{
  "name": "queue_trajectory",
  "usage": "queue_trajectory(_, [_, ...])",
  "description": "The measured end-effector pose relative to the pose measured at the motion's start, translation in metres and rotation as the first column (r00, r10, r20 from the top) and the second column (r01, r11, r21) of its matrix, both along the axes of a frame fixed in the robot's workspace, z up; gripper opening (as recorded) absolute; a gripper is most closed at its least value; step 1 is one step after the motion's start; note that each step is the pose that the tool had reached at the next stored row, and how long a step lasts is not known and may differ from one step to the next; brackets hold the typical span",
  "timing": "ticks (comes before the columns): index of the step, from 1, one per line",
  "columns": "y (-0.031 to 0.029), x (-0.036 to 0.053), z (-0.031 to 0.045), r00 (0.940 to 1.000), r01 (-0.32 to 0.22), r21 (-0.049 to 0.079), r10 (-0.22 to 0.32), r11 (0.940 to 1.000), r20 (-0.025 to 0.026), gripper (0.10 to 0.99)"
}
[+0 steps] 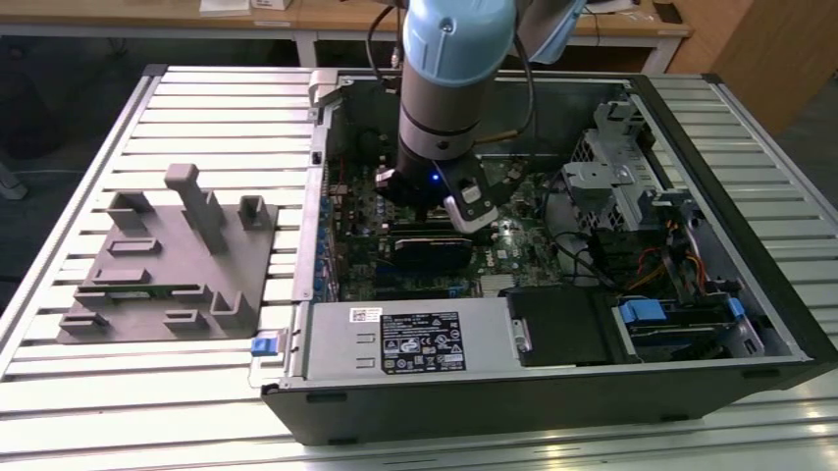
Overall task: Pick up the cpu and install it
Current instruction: 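Install the second cpu locking lever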
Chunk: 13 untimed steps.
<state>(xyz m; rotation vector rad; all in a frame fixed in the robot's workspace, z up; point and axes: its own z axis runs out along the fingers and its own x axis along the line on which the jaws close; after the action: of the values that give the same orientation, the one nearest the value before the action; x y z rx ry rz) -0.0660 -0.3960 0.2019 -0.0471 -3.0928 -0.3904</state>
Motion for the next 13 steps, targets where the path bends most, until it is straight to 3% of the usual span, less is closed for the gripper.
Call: queue_trajectory(13, [-0.0010, -0.0028, -0.0053, 1.0000, 0.000, 0.013, 0.000, 0.9999, 0.0000, 0.106])
